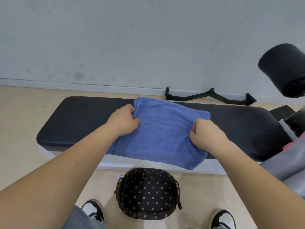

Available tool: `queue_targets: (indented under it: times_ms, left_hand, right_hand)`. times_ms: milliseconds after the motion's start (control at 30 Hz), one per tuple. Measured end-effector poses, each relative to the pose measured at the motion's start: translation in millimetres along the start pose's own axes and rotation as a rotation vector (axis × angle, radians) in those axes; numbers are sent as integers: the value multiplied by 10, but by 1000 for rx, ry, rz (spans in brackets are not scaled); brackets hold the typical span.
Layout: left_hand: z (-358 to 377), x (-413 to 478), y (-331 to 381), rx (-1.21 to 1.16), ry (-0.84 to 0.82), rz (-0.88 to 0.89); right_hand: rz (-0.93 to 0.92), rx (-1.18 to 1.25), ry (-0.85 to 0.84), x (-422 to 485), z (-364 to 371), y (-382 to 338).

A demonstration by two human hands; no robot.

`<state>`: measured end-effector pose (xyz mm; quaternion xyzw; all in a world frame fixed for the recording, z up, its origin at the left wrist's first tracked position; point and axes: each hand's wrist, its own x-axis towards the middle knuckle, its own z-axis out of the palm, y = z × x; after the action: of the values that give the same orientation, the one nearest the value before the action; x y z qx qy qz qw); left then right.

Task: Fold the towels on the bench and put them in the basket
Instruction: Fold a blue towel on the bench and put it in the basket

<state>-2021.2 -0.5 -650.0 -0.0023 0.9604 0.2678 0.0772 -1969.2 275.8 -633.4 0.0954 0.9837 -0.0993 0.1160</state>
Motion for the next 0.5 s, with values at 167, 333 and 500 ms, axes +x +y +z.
queue_targets:
  times_ms: [167, 333, 500]
  left_hand:
    - [226, -22, 300, -137, -43, 260]
    - [325, -16, 487, -44, -77, 320]
    - [152, -64, 337, 74, -76, 185]
  right_hand:
    - [44, -104, -360, -373, -218, 152]
    - [-104, 284, 179, -247, -111, 204]
    - [-162, 342, 224, 227, 98, -6]
